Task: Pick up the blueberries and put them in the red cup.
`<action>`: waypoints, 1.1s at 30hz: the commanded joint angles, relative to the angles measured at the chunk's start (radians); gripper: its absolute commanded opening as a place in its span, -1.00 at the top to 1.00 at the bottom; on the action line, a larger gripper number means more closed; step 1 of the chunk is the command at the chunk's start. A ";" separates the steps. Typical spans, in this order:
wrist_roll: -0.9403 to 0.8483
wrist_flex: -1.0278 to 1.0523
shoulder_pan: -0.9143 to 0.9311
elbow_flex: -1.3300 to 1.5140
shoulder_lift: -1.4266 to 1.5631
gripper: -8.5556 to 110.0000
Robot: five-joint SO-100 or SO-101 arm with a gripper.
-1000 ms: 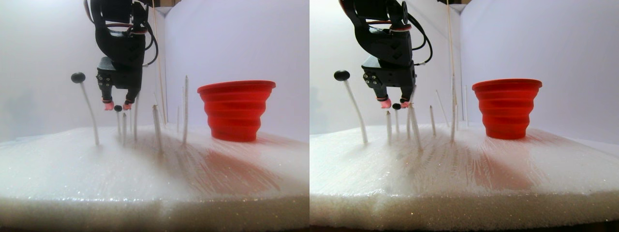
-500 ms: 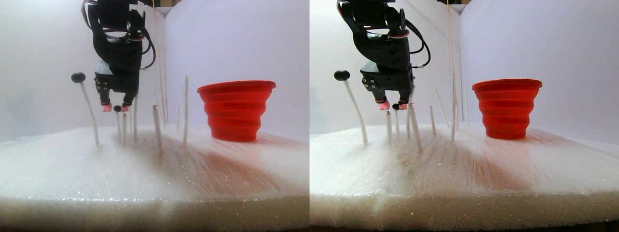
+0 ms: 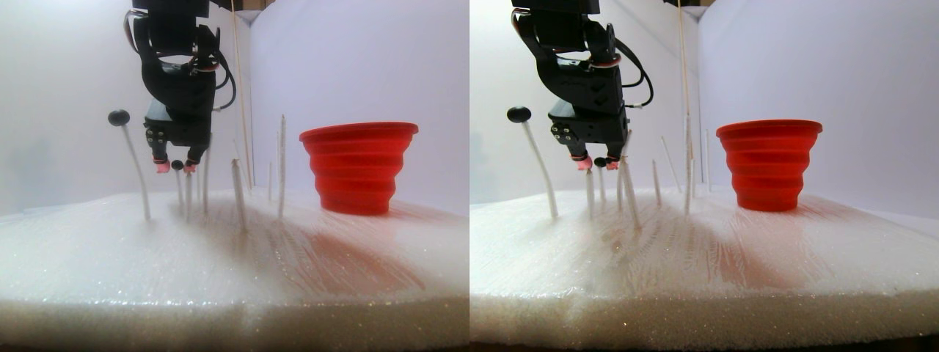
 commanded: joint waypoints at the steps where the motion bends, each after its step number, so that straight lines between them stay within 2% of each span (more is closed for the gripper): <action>1: 0.003 -0.029 0.002 -0.091 0.035 0.56; 33: 0.017 -0.064 0.000 -0.078 0.051 0.64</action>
